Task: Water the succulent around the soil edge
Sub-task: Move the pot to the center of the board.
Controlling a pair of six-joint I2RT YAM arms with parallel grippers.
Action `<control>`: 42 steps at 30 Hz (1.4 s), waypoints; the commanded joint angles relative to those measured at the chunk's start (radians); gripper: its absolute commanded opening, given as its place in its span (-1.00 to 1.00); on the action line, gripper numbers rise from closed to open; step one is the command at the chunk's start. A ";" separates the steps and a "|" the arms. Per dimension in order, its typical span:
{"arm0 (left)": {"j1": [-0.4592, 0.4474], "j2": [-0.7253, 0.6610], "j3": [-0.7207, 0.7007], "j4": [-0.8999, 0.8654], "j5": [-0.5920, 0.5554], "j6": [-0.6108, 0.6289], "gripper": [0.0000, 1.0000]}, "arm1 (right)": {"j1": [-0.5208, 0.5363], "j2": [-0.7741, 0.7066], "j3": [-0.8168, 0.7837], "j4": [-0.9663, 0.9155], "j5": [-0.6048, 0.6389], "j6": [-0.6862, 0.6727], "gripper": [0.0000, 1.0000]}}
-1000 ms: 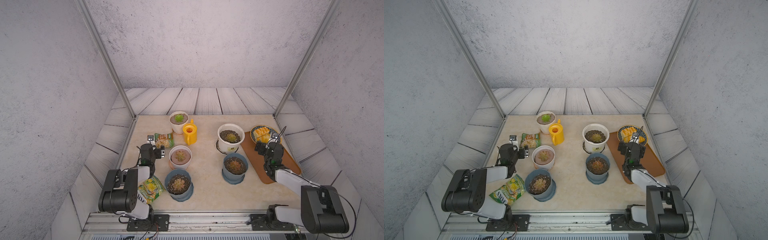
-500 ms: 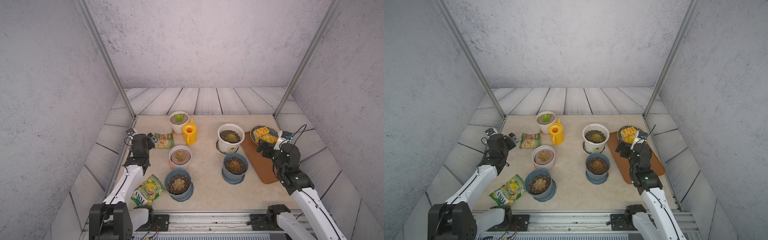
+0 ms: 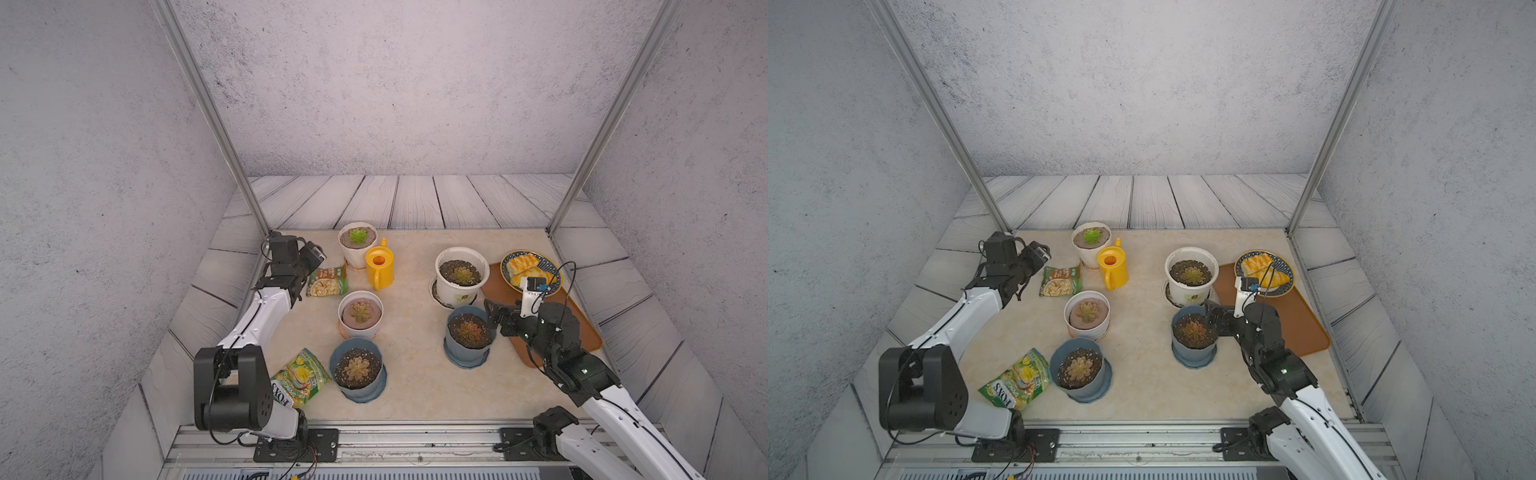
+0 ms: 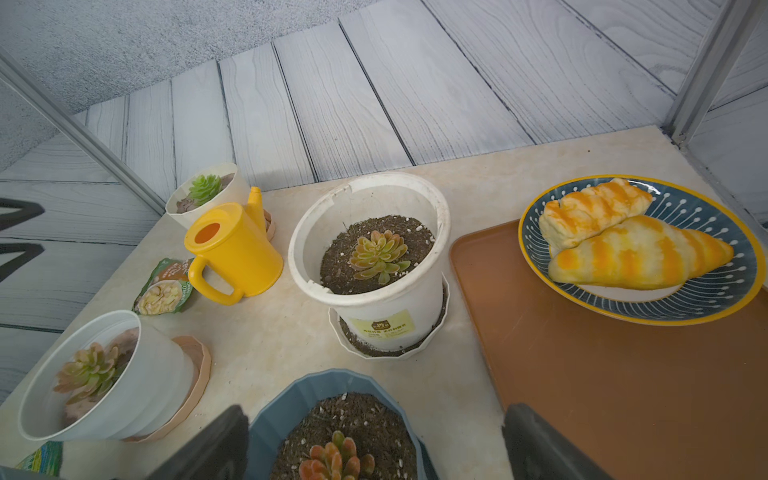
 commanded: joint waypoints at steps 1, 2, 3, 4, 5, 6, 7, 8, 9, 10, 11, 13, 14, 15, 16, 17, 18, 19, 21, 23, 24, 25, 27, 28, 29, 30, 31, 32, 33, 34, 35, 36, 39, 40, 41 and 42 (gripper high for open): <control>0.006 0.112 0.165 -0.121 0.114 0.067 0.37 | 0.020 0.003 0.018 0.023 -0.007 -0.019 0.93; 0.005 0.159 0.226 -0.164 0.133 0.086 0.34 | 0.022 0.000 0.015 0.027 -0.017 -0.021 0.92; 0.005 0.202 0.279 -0.201 0.149 0.102 0.31 | 0.024 -0.002 0.013 0.033 -0.023 -0.021 0.92; 0.005 0.249 0.337 -0.240 0.169 0.120 0.26 | 0.024 -0.005 0.010 0.038 -0.030 -0.019 0.92; 0.005 0.293 0.394 -0.276 0.187 0.137 0.20 | 0.027 -0.005 0.010 0.039 -0.039 -0.019 0.92; 0.005 0.329 0.437 -0.306 0.196 0.147 0.17 | 0.028 -0.005 0.012 0.040 -0.045 -0.018 0.92; 0.004 0.365 0.485 -0.332 0.202 0.158 0.13 | 0.028 -0.004 0.012 0.039 -0.052 -0.019 0.92; 0.004 0.397 0.525 -0.354 0.206 0.163 0.09 | 0.029 -0.002 0.012 0.043 -0.056 -0.019 0.92; 0.003 0.423 0.556 -0.369 0.210 0.168 0.06 | 0.031 -0.001 0.012 0.044 -0.058 -0.020 0.92; 0.003 0.452 0.594 -0.389 0.217 0.174 0.03 | 0.033 0.003 0.013 0.044 -0.061 -0.020 0.92; 0.002 0.476 0.624 -0.404 0.222 0.181 0.02 | 0.033 0.004 0.013 0.044 -0.066 -0.021 0.92; -0.001 0.523 0.684 -0.435 0.225 0.192 0.01 | 0.036 0.009 0.016 0.045 -0.075 -0.022 0.92; -0.004 0.540 0.707 -0.448 0.220 0.194 0.01 | 0.038 0.009 0.017 0.045 -0.082 -0.025 0.92; -0.008 0.554 0.730 -0.464 0.206 0.200 0.01 | 0.040 0.009 0.016 0.049 -0.087 -0.025 0.92; -0.012 0.564 0.745 -0.472 0.191 0.203 0.00 | 0.040 0.009 0.014 0.053 -0.089 -0.025 0.92; -0.014 0.570 0.755 -0.474 0.180 0.207 -0.01 | 0.043 0.009 0.012 0.058 -0.091 -0.025 0.92; -0.016 0.580 0.762 -0.472 0.170 0.208 -0.03 | 0.044 0.012 0.010 0.061 -0.092 -0.025 0.92; -0.018 0.589 0.769 -0.468 0.167 0.206 -0.09 | 0.045 0.015 0.010 0.063 -0.092 -0.024 0.93; -0.019 0.615 0.787 -0.472 0.158 0.198 -0.12 | 0.046 0.022 0.013 0.062 -0.095 -0.025 0.93; -0.021 0.652 0.828 -0.495 0.169 0.194 -0.12 | 0.048 0.025 0.015 0.062 -0.100 -0.025 0.93; -0.024 0.673 0.855 -0.512 0.174 0.194 -0.12 | 0.047 0.027 0.016 0.061 -0.101 -0.025 0.93; -0.028 0.693 0.881 -0.527 0.179 0.198 -0.12 | 0.049 0.029 0.016 0.061 -0.101 -0.025 0.93; -0.038 0.719 0.917 -0.544 0.182 0.203 -0.13 | 0.050 0.032 0.016 0.062 -0.103 -0.025 0.93; -0.042 0.730 0.930 -0.546 0.182 0.205 -0.16 | 0.050 0.034 0.016 0.064 -0.103 -0.025 0.93; -0.045 0.737 0.937 -0.548 0.180 0.206 -0.18 | 0.050 0.036 0.018 0.063 -0.105 -0.026 0.93; -0.048 0.744 0.945 -0.550 0.174 0.204 -0.20 | 0.052 0.038 0.019 0.061 -0.106 -0.026 0.93; -0.049 0.750 0.951 -0.551 0.169 0.204 -0.22 | 0.051 0.038 0.019 0.062 -0.109 -0.027 0.93; -0.052 0.756 0.957 -0.555 0.163 0.205 -0.25 | 0.052 0.040 0.018 0.064 -0.108 -0.028 0.93; -0.056 0.765 0.969 -0.563 0.152 0.207 -0.30 | 0.054 0.041 0.017 0.066 -0.106 -0.028 0.93; -0.057 0.777 0.984 -0.574 0.146 0.212 -0.38 | 0.053 0.043 0.016 0.067 -0.105 -0.028 0.93; -0.059 0.788 0.999 -0.589 0.139 0.216 -0.43 | 0.053 0.044 0.016 0.068 -0.105 -0.027 0.93; -0.060 0.801 1.022 -0.610 0.129 0.225 -0.52 | 0.054 0.046 0.016 0.069 -0.107 -0.028 0.93; -0.067 0.848 1.107 -0.703 0.088 0.255 -0.72 | 0.054 0.047 0.018 0.069 -0.111 -0.028 0.94; -0.069 0.863 1.134 -0.729 0.079 0.267 -0.77 | 0.056 0.046 0.018 0.068 -0.111 -0.027 0.94; -0.069 0.874 1.149 -0.747 0.074 0.275 -0.82 | 0.055 0.044 0.018 0.067 -0.111 -0.028 0.96; -0.072 0.881 1.159 -0.759 0.068 0.283 -0.88 | 0.055 0.042 0.018 0.068 -0.109 -0.028 0.99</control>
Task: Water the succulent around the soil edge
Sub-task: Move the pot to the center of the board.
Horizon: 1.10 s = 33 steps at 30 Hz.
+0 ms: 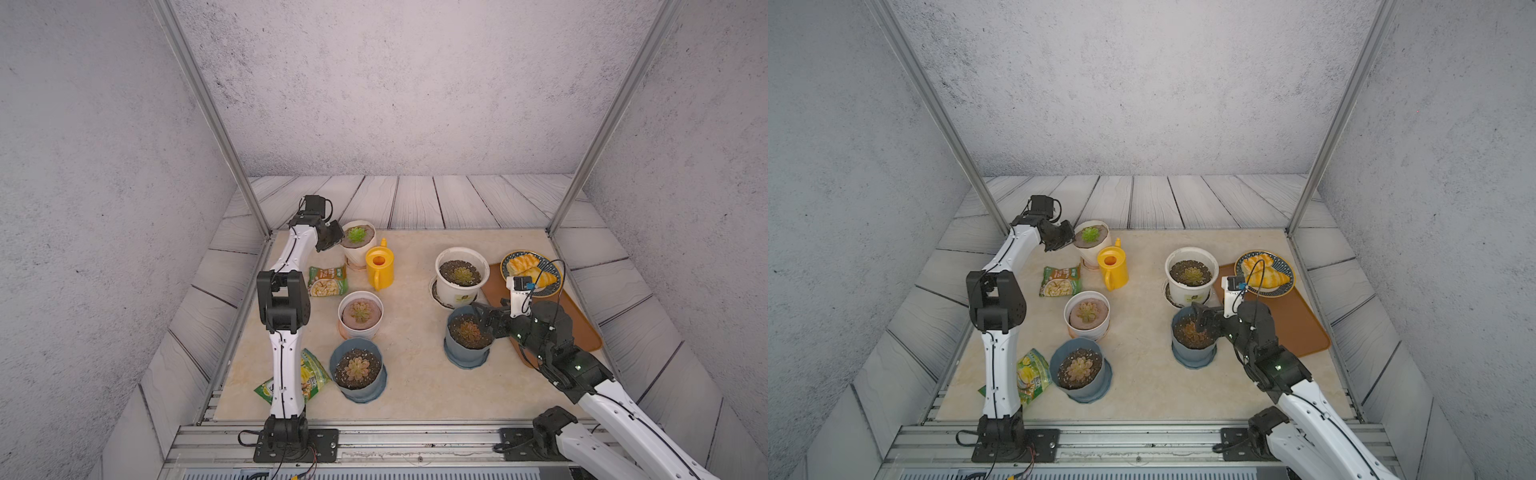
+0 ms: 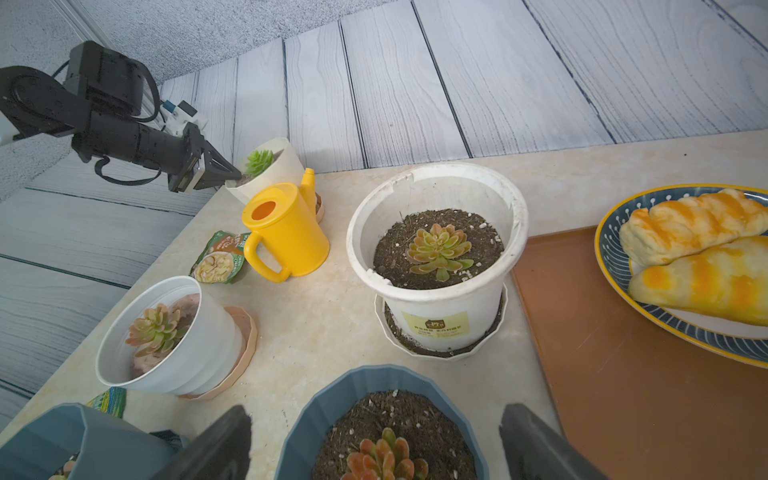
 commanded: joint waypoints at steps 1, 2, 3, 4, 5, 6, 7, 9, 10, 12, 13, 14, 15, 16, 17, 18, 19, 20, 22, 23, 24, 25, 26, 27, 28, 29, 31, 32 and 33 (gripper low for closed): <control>-0.013 0.026 0.053 -0.092 -0.033 0.039 -0.92 | 0.006 -0.004 0.016 0.012 -0.010 -0.008 1.00; -0.015 0.026 0.053 -0.095 -0.039 0.043 -0.93 | 0.004 -0.005 0.016 0.012 -0.009 -0.007 1.00; -0.019 0.026 0.056 -0.098 -0.044 0.048 -0.94 | 0.005 -0.008 0.016 0.011 -0.009 -0.007 1.00; -0.025 0.026 0.059 -0.104 -0.049 0.054 -0.96 | 0.004 -0.009 0.016 0.011 -0.010 -0.007 1.00; -0.032 0.026 0.066 -0.112 -0.051 0.059 -0.96 | 0.005 -0.011 0.016 0.009 -0.009 -0.006 1.00; -0.040 0.028 0.079 -0.122 -0.055 0.068 -0.97 | 0.004 -0.013 0.016 0.008 -0.010 -0.008 1.00; -0.049 0.028 0.096 -0.137 -0.063 0.078 -0.97 | 0.004 -0.016 0.015 0.008 -0.008 -0.005 1.00; -0.070 0.031 0.133 -0.170 -0.083 0.105 -0.97 | 0.005 -0.019 0.014 0.008 -0.008 -0.006 1.00; -0.082 0.032 0.155 -0.190 -0.102 0.124 -0.97 | 0.004 -0.020 0.013 0.007 -0.006 -0.006 1.00; -0.105 0.034 0.192 -0.232 -0.131 0.153 -0.97 | 0.005 -0.021 0.013 0.007 -0.008 -0.005 1.00; -0.115 0.033 0.207 -0.250 -0.143 0.164 -0.97 | 0.004 -0.022 0.013 0.008 -0.009 -0.005 1.00; -0.122 0.030 0.210 -0.260 -0.146 0.170 -0.97 | 0.005 -0.022 0.013 0.007 -0.009 -0.004 1.00; -0.131 0.025 0.208 -0.266 -0.141 0.175 -0.98 | 0.005 -0.023 0.013 0.007 -0.007 -0.005 1.00; -0.138 0.021 0.204 -0.273 -0.135 0.180 -0.98 | 0.004 -0.024 0.013 0.007 -0.006 -0.005 1.00; -0.146 0.018 0.201 -0.279 -0.129 0.183 -0.98 | 0.005 -0.025 0.012 0.007 -0.005 -0.005 1.00; -0.155 0.015 0.199 -0.287 -0.125 0.188 -0.98 | 0.004 -0.026 0.012 0.007 -0.005 -0.005 1.00; -0.167 0.012 0.195 -0.293 -0.124 0.191 -0.98 | 0.004 -0.028 0.010 0.010 -0.006 -0.005 0.99; -0.177 0.008 0.188 -0.295 -0.123 0.195 -0.98 | 0.004 -0.028 0.009 0.010 -0.003 -0.005 1.00; -0.199 -0.010 0.152 -0.288 -0.119 0.200 -0.98 | 0.005 -0.028 0.009 0.011 0.000 -0.005 1.00; -0.208 -0.018 0.132 -0.283 -0.117 0.202 -0.98 | 0.005 -0.028 0.008 0.010 0.001 -0.005 1.00; -0.219 -0.030 0.109 -0.276 -0.117 0.203 -0.98 | 0.005 -0.028 0.007 0.011 0.001 -0.005 1.00; -0.228 -0.043 0.089 -0.273 -0.119 0.202 -0.98 | 0.006 -0.028 0.006 0.012 0.002 -0.005 1.00; -0.234 -0.053 0.072 -0.270 -0.122 0.200 -0.98 | 0.004 -0.028 0.004 0.013 0.002 -0.004 1.00; -0.240 -0.065 0.055 -0.271 -0.127 0.200 -0.98 | 0.005 -0.028 0.003 0.016 0.004 -0.005 1.00; -0.246 -0.077 0.038 -0.272 -0.135 0.200 -0.98 | 0.004 -0.028 0.001 0.016 0.006 -0.003 1.00; -0.252 -0.088 0.020 -0.269 -0.144 0.202 -0.98 | 0.005 -0.028 0.000 0.018 0.007 -0.004 1.00; -0.264 -0.115 -0.022 -0.261 -0.168 0.209 -0.98 | 0.006 -0.028 0.000 0.018 0.007 -0.004 1.00; -0.270 -0.126 -0.040 -0.257 -0.180 0.212 -0.98 | 0.004 -0.028 0.000 0.018 0.009 -0.004 1.00; -0.277 -0.139 -0.062 -0.253 -0.191 0.215 -0.98 | 0.005 -0.029 0.000 0.019 0.010 -0.005 1.00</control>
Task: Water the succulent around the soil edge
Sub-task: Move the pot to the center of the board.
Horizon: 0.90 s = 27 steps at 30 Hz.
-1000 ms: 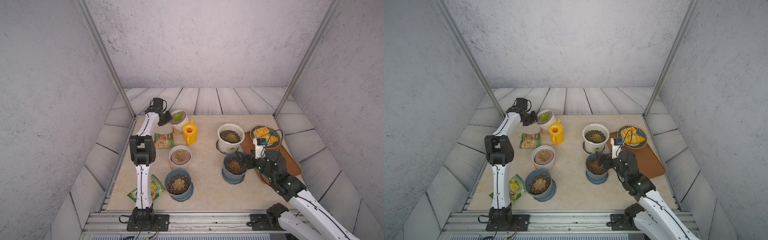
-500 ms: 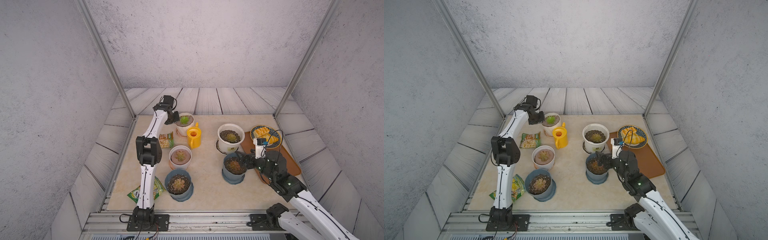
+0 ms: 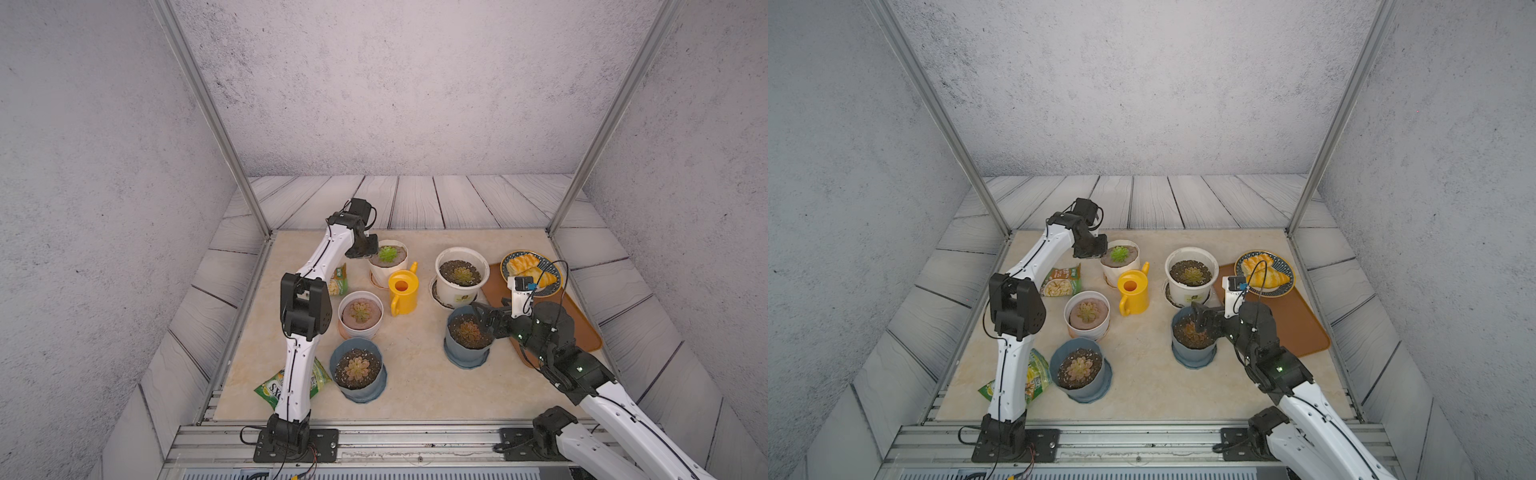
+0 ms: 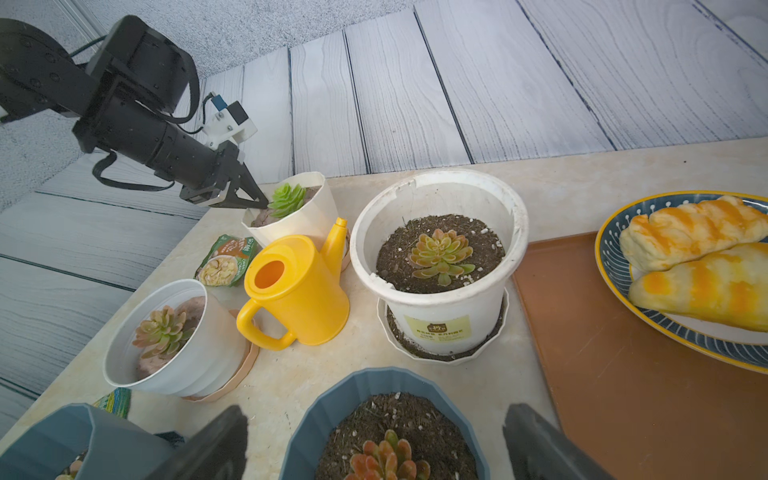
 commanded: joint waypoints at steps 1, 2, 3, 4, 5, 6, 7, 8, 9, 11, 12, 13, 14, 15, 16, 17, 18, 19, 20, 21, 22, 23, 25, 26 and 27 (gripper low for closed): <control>-0.024 -0.068 -0.062 -0.007 -0.048 0.029 -0.98 | 0.005 -0.016 -0.001 0.017 0.012 -0.003 1.00; -0.033 -0.079 -0.082 -0.001 -0.057 0.030 -0.98 | 0.004 -0.016 -0.002 0.017 0.014 -0.003 1.00; -0.043 -0.094 -0.104 0.010 -0.067 0.033 -0.98 | 0.004 -0.019 -0.003 0.017 0.017 -0.004 1.00; -0.055 -0.108 -0.129 0.021 -0.072 0.033 -0.98 | 0.005 -0.020 -0.004 0.017 0.017 -0.003 1.00; -0.064 -0.118 -0.148 0.033 -0.073 0.033 -0.98 | 0.005 -0.021 -0.004 0.016 0.019 -0.003 1.00; -0.072 -0.129 -0.172 0.046 -0.070 0.031 -0.98 | 0.004 -0.022 -0.005 0.016 0.020 -0.003 1.00; -0.079 -0.141 -0.196 0.059 -0.063 0.025 -0.98 | 0.004 -0.024 -0.005 0.016 0.020 -0.002 1.00; -0.086 -0.150 -0.218 0.074 -0.055 0.021 -0.98 | 0.005 -0.025 -0.006 0.017 0.022 -0.003 1.00; -0.092 -0.164 -0.247 0.093 -0.045 0.013 -0.98 | 0.004 -0.027 -0.006 0.016 0.023 -0.003 1.00; -0.107 -0.187 -0.296 0.124 -0.032 0.003 -0.98 | 0.005 -0.028 -0.009 0.017 0.024 -0.003 1.00; -0.116 -0.199 -0.320 0.138 -0.031 0.000 -0.98 | 0.005 -0.029 -0.009 0.019 0.024 -0.004 1.00; -0.122 -0.208 -0.337 0.145 -0.032 -0.001 -0.98 | 0.005 -0.027 -0.011 0.019 0.026 -0.003 1.00; -0.130 -0.219 -0.356 0.151 -0.033 -0.003 -0.98 | 0.005 -0.027 -0.011 0.019 0.026 -0.003 1.00; -0.137 -0.230 -0.376 0.161 -0.031 -0.004 -0.98 | 0.005 -0.025 -0.010 0.019 0.026 -0.003 1.00; -0.143 -0.241 -0.391 0.170 -0.031 -0.006 -0.98 | 0.004 -0.025 -0.010 0.020 0.025 -0.003 1.00; -0.150 -0.253 -0.411 0.179 -0.030 -0.006 -0.98 | 0.005 -0.025 -0.009 0.020 0.024 -0.003 1.00; -0.157 -0.265 -0.428 0.192 -0.027 -0.008 -0.98 | 0.004 -0.025 -0.010 0.019 0.023 -0.002 1.00; -0.162 -0.274 -0.442 0.200 -0.024 -0.008 -0.98 | 0.005 -0.025 -0.010 0.021 0.023 -0.002 1.00; -0.167 -0.281 -0.454 0.210 -0.025 -0.008 -0.98 | 0.005 -0.025 -0.011 0.021 0.022 -0.001 1.00; -0.169 -0.284 -0.458 0.216 -0.025 -0.006 -0.97 | 0.005 -0.025 -0.011 0.021 0.022 0.000 1.00; -0.170 -0.284 -0.459 0.218 -0.027 -0.006 -0.97 | 0.005 -0.025 -0.011 0.022 0.022 0.000 1.00; -0.170 -0.282 -0.458 0.220 -0.037 -0.006 -0.96 | 0.005 -0.025 -0.011 0.022 0.022 0.001 1.00; -0.170 -0.281 -0.457 0.228 -0.067 -0.006 -0.96 | 0.004 -0.023 -0.011 0.023 0.023 0.000 1.00; -0.170 -0.282 -0.455 0.236 -0.083 -0.008 -0.95 | 0.004 -0.020 -0.011 0.022 0.022 0.000 1.00; -0.170 -0.283 -0.455 0.244 -0.095 -0.009 -0.95 | 0.005 -0.020 -0.011 0.024 0.023 0.001 1.00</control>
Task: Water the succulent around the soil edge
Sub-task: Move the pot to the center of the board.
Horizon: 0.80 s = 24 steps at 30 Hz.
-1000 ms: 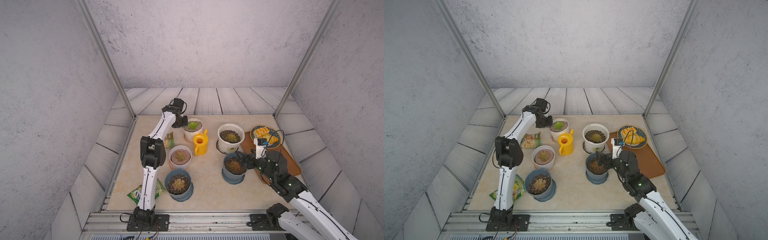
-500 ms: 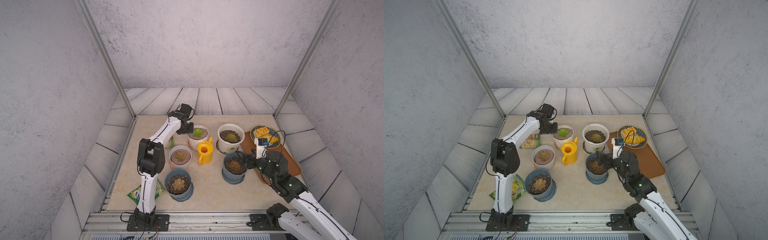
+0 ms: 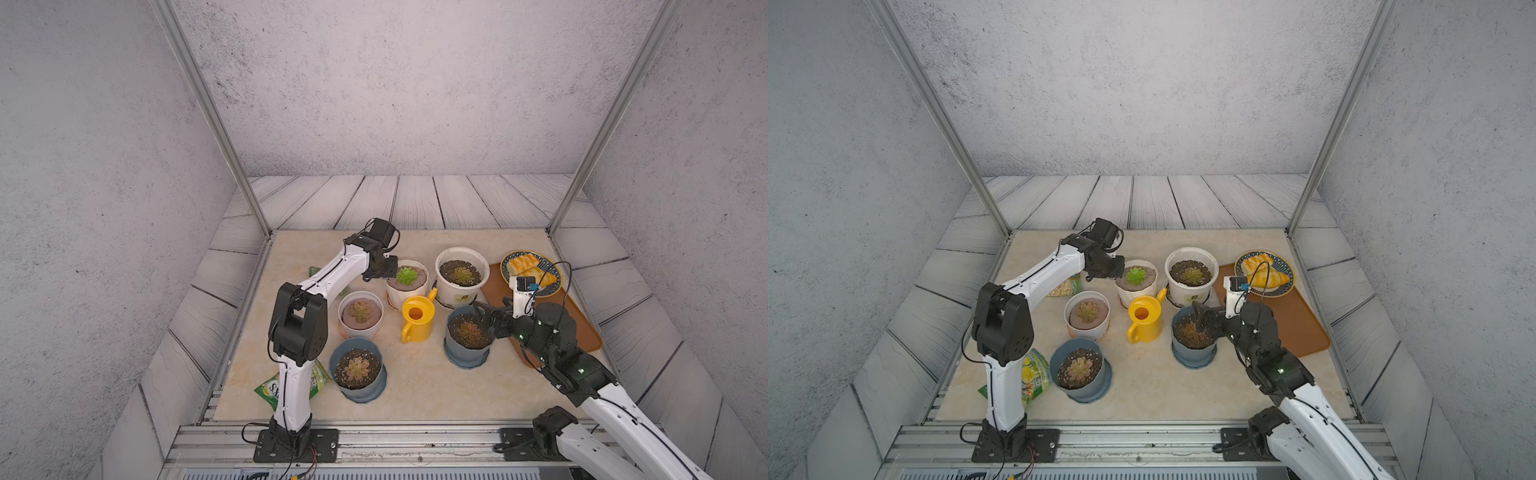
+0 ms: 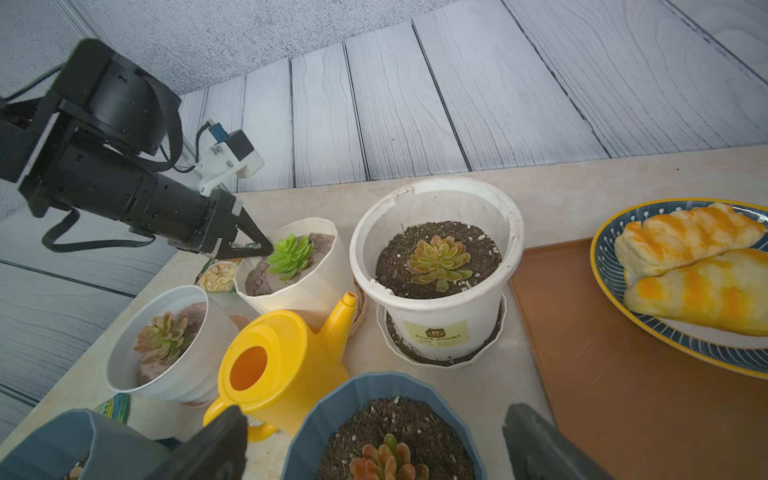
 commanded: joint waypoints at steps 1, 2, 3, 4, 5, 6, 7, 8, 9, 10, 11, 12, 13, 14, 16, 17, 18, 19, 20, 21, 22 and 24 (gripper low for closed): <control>-0.004 -0.019 -0.013 0.038 -0.065 0.003 -0.94 | 0.004 -0.004 -0.008 0.019 0.013 -0.001 1.00; -0.004 -0.022 -0.013 0.051 -0.082 0.001 -0.94 | 0.004 -0.002 -0.010 0.019 0.012 0.000 1.00; -0.004 -0.025 -0.013 0.065 -0.101 0.000 -0.94 | 0.005 0.001 -0.010 0.021 0.011 0.000 1.00; -0.004 -0.025 -0.013 0.077 -0.117 0.000 -0.94 | 0.004 0.002 -0.010 0.023 0.011 0.000 1.00; -0.004 -0.027 -0.013 0.090 -0.133 0.000 -0.94 | 0.005 0.006 -0.010 0.023 0.010 0.001 1.00; -0.003 -0.027 -0.013 0.105 -0.147 0.000 -0.94 | 0.004 0.008 -0.009 0.024 0.010 0.001 1.00; -0.004 -0.027 -0.014 0.118 -0.158 0.000 -0.94 | 0.005 0.011 -0.010 0.024 0.008 0.001 1.00; -0.003 -0.027 -0.016 0.132 -0.170 -0.007 -0.94 | 0.005 0.013 -0.010 0.026 0.007 0.002 1.00; -0.002 -0.024 -0.019 0.146 -0.173 -0.010 -0.94 | 0.004 0.015 -0.010 0.025 0.006 0.002 1.00; -0.002 -0.022 -0.021 0.157 -0.171 -0.010 -0.94 | 0.004 0.015 -0.009 0.025 0.008 0.001 1.00; -0.002 -0.017 -0.019 0.163 -0.162 -0.010 -0.93 | 0.004 0.015 -0.009 0.025 0.010 0.001 1.00; -0.002 -0.008 -0.012 0.164 -0.150 -0.011 -0.93 | 0.004 0.015 -0.008 0.023 0.012 -0.001 1.00; -0.002 0.001 -0.005 0.163 -0.137 -0.013 -0.93 | 0.005 0.013 -0.008 0.021 0.014 0.000 1.00; -0.002 0.010 0.004 0.162 -0.122 -0.017 -0.93 | 0.005 0.012 -0.008 0.020 0.016 -0.001 1.00; -0.002 0.030 0.020 0.165 -0.081 -0.019 -0.92 | 0.005 0.007 -0.008 0.018 0.019 -0.002 1.00; -0.003 0.039 0.028 0.167 -0.060 -0.024 -0.92 | 0.005 0.004 -0.008 0.018 0.020 -0.002 1.00; -0.003 0.047 0.037 0.164 -0.040 -0.031 -0.91 | 0.005 0.001 -0.010 0.018 0.021 -0.002 1.00; -0.003 0.052 0.043 0.161 -0.024 -0.039 -0.90 | 0.005 0.000 -0.010 0.019 0.022 -0.002 1.00; -0.003 0.056 0.049 0.157 -0.008 -0.045 -0.89 | 0.005 0.000 -0.011 0.020 0.023 -0.002 1.00; -0.004 0.059 0.050 0.152 0.002 -0.051 -0.88 | 0.004 0.000 -0.011 0.020 0.021 -0.002 1.00; -0.004 0.058 0.049 0.150 0.006 -0.056 -0.87 | 0.004 0.001 -0.011 0.019 0.022 -0.001 1.00; -0.004 0.058 0.047 0.138 0.006 -0.060 -0.82 | 0.005 0.003 -0.011 0.019 0.022 -0.001 1.00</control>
